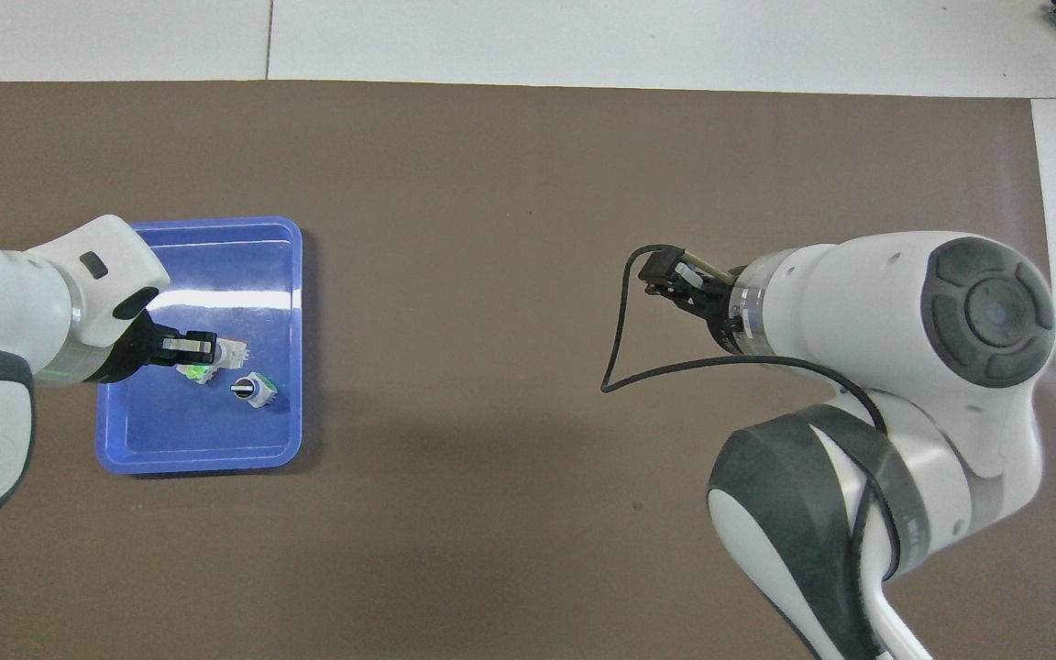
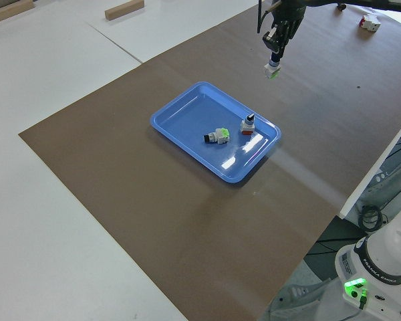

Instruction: Turn and place switch with both arms

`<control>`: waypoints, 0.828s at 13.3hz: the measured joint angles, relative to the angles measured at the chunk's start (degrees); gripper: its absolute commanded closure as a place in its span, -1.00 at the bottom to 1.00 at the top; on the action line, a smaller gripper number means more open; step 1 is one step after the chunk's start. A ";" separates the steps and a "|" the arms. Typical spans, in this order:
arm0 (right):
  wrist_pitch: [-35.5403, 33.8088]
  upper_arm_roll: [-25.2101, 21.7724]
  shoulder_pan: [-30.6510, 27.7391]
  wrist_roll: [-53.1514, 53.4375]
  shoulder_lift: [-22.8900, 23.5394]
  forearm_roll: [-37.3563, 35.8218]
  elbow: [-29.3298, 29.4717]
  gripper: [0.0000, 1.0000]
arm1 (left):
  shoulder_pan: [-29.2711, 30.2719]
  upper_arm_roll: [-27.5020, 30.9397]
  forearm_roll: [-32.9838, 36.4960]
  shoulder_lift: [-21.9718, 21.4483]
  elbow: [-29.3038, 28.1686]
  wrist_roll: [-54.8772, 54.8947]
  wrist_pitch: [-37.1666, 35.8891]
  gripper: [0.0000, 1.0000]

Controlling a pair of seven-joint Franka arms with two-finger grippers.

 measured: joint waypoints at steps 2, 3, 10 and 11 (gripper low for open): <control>-7.41 -0.21 -3.03 -7.36 -0.50 -0.97 3.76 -0.99 | 0.17 0.05 3.02 2.47 -1.04 0.58 3.72 1.00; -11.62 -1.13 -4.27 -11.56 -1.02 -0.99 6.20 -0.99 | 0.22 0.05 4.37 4.26 -1.23 0.72 5.81 1.00; -23.61 -18.64 -0.08 -37.03 -4.45 -1.09 13.86 -1.00 | 2.53 0.16 7.01 11.47 -4.19 5.08 15.33 1.00; -26.26 -18.78 -1.39 -39.14 -4.33 -1.34 15.72 -1.00 | 2.96 0.16 7.01 11.76 -4.94 5.81 15.67 1.00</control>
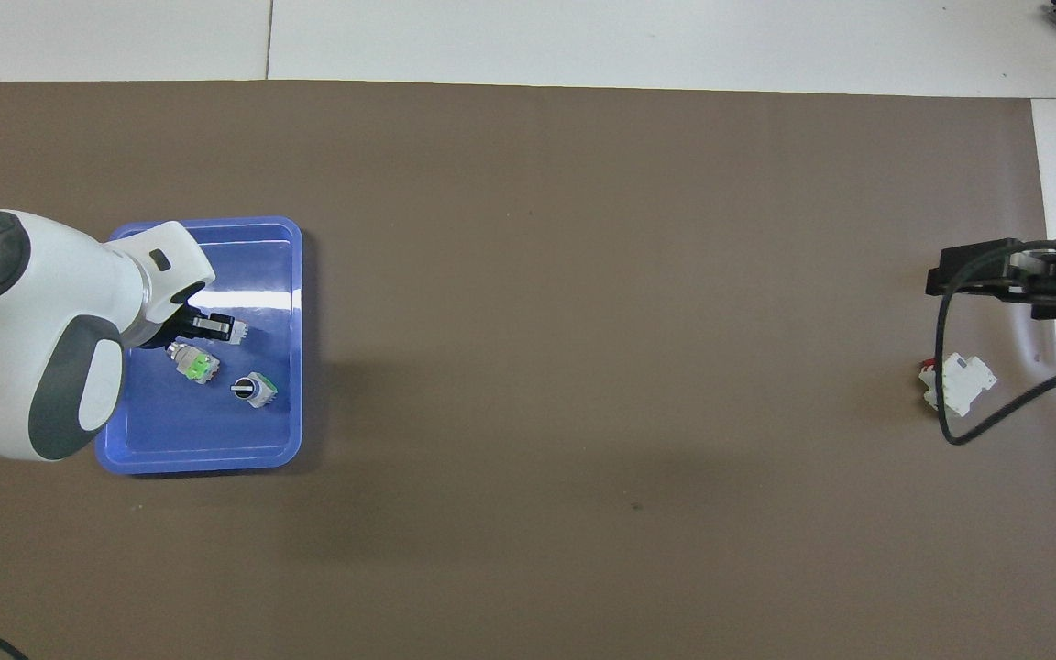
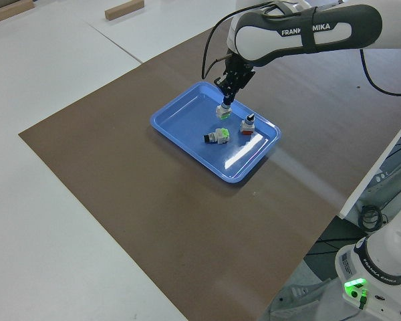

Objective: Turn and place switch with both arms
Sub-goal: 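Release the switch and raise the left gripper from the tray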

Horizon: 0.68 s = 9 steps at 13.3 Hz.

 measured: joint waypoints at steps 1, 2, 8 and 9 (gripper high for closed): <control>-1.81 -0.08 -0.93 -1.10 0.14 -0.55 1.36 -1.00 | 0.14 0.00 0.00 0.33 -0.40 0.29 0.11 0.18; -2.92 -0.14 -1.32 -1.50 0.52 -1.11 1.97 -1.00 | 0.14 -0.04 0.00 0.53 -0.56 0.39 0.11 -0.49; -3.67 -0.16 -1.54 -1.50 3.29 -1.88 2.00 -1.00 | -0.17 -0.57 0.00 0.48 0.78 0.57 -0.97 -0.97; -3.98 -0.06 -1.54 -1.51 3.28 -2.76 2.00 -1.00 | -0.21 -0.64 0.00 0.31 1.90 0.57 -2.48 -0.98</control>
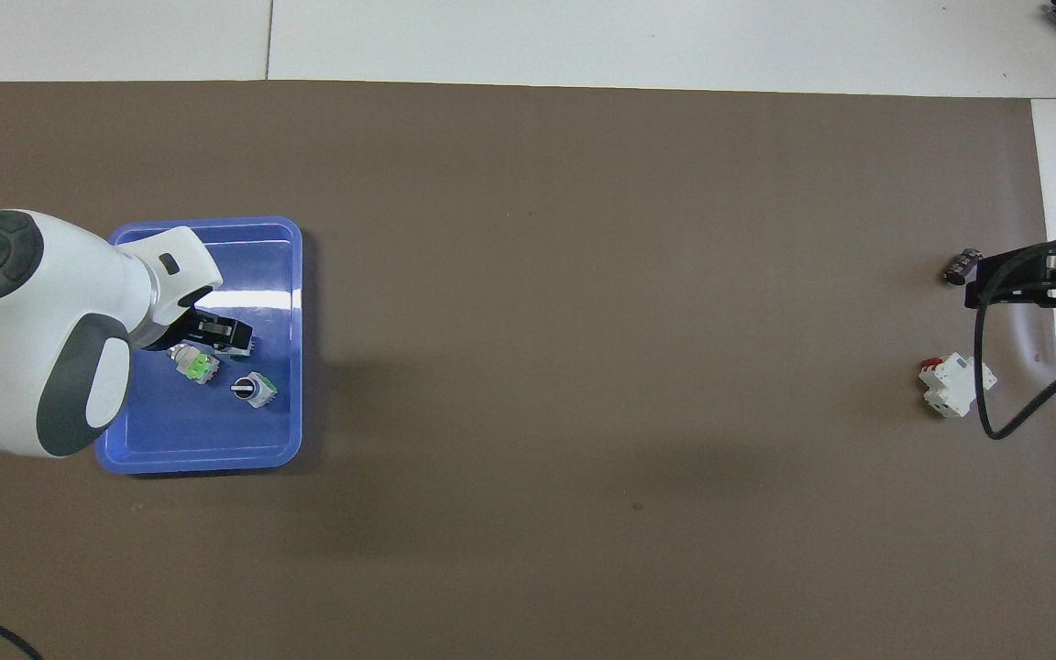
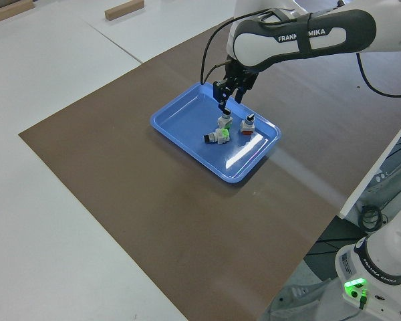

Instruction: Turn and place switch with both arms

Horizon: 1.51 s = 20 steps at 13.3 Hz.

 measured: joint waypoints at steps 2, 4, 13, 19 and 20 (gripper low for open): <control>-0.17 0.93 0.05 -0.01 0.00 -2.99 0.02 -1.00 | -0.20 -0.09 0.00 -0.97 3.36 -0.02 -4.34 -0.98; -0.19 1.67 0.06 0.00 0.01 -3.05 0.42 -1.00 | -0.69 0.16 -0.04 -3.37 5.24 -0.89 -6.58 -0.98; -1.19 1.01 -1.96 -2.85 -0.01 -0.91 -0.09 -1.00 | -5.07 8.78 -5.04 -9.76 22.87 -2.71 -27.00 -1.00; -0.54 1.13 -2.26 -4.40 -0.08 -1.32 -0.45 -1.00 | -6.58 9.25 -4.74 -3.58 34.74 -2.80 -37.64 -1.00; -0.54 1.15 -2.26 -4.40 -0.13 -1.32 -0.50 -1.00 | -6.55 9.48 -4.73 -3.61 34.69 -2.83 -38.38 -1.00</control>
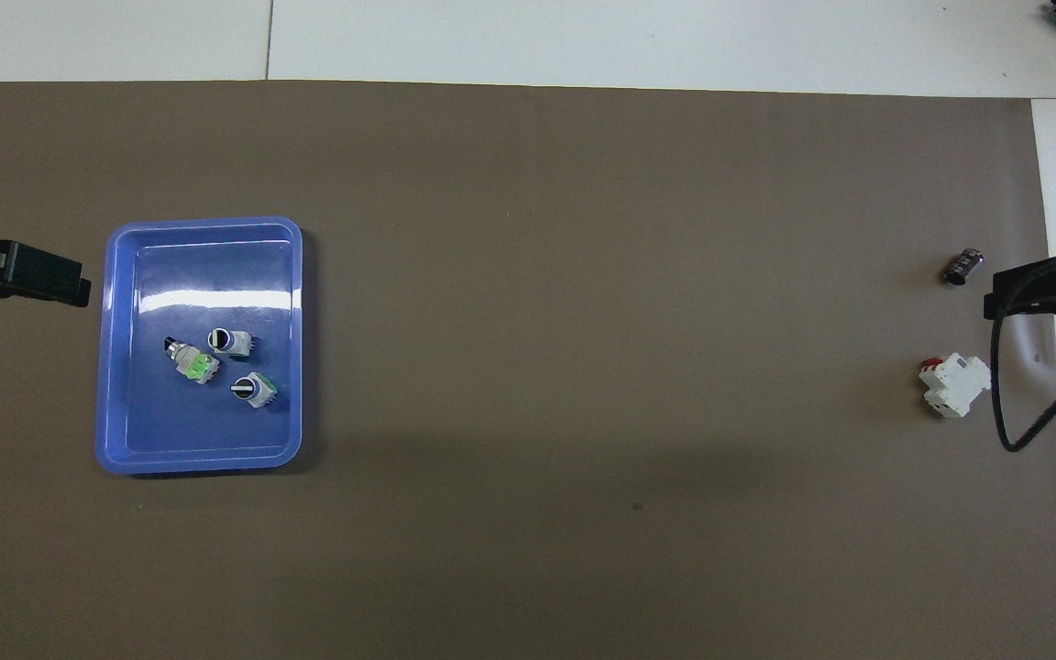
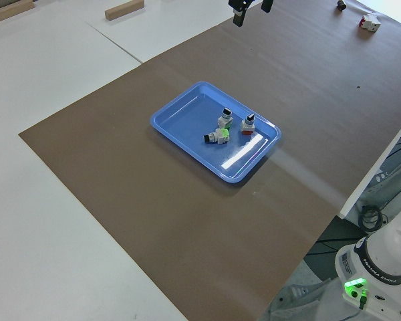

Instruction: Turn and place switch with both arms

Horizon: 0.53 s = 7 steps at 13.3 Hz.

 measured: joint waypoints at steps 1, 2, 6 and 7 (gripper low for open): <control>0.00 -0.01 0.00 0.00 -0.07 0.00 -0.12 -1.00 | 0.05 0.23 0.01 -0.13 -0.35 -0.03 -0.64 -1.00; 0.00 -0.01 0.00 0.01 -0.13 0.00 -0.25 -1.00 | 0.10 0.42 0.02 -0.36 -1.05 -0.05 -0.82 -1.00; 0.03 0.01 0.00 0.03 -0.35 0.01 -0.30 -1.00 | 1.81 0.66 0.05 -1.40 -3.33 -0.23 -0.79 -1.00; 0.03 0.12 0.01 0.03 -0.40 0.01 -0.30 -1.00 | 2.16 0.76 0.05 -1.53 -3.46 -0.22 -0.75 -1.00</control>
